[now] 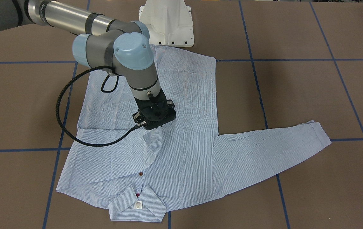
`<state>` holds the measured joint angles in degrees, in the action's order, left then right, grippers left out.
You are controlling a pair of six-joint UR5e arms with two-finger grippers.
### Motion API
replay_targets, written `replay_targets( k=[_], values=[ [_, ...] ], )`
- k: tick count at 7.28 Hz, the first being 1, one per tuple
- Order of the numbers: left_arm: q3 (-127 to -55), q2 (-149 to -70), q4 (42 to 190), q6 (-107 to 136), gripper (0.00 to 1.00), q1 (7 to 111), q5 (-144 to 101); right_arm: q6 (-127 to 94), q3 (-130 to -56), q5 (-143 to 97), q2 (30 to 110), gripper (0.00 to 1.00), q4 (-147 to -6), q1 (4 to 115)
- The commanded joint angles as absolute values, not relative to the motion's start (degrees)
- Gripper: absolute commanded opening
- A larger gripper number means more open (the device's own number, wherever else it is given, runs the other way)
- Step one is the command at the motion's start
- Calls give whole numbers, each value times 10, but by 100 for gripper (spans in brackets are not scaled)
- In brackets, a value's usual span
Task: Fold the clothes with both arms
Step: 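Lift the sleeve with the right gripper and fold it across toward the collar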
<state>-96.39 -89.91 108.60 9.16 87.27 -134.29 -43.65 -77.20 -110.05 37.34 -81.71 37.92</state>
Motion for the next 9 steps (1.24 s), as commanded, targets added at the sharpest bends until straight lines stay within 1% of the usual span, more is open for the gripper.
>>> replay_targets(
  k=[1,2,3,4,5,8,9],
  values=[
    [-963,-900,1086,91,100,873,-1343,-435,-687,-1070,331,0,-782,356],
    [-963,-900,1086,91,100,873,-1343,-434,-678,-1067,330,0,-765,349],
    [-963,-899,1085,91,100,873,-1343,-432,-678,-1038,321,46,-765,333],
    [-962,-899,1085,91,100,873,-1342,-432,-679,-968,308,99,-765,304],
    [-962,-899,1086,90,100,873,-1341,-428,-678,-908,295,100,-766,278],
    [-956,-900,1086,92,100,873,-1342,-436,-681,-904,295,100,-765,279],
    [-955,-903,1085,111,100,870,-1343,-438,-687,-932,296,100,-772,296]
  ],
)
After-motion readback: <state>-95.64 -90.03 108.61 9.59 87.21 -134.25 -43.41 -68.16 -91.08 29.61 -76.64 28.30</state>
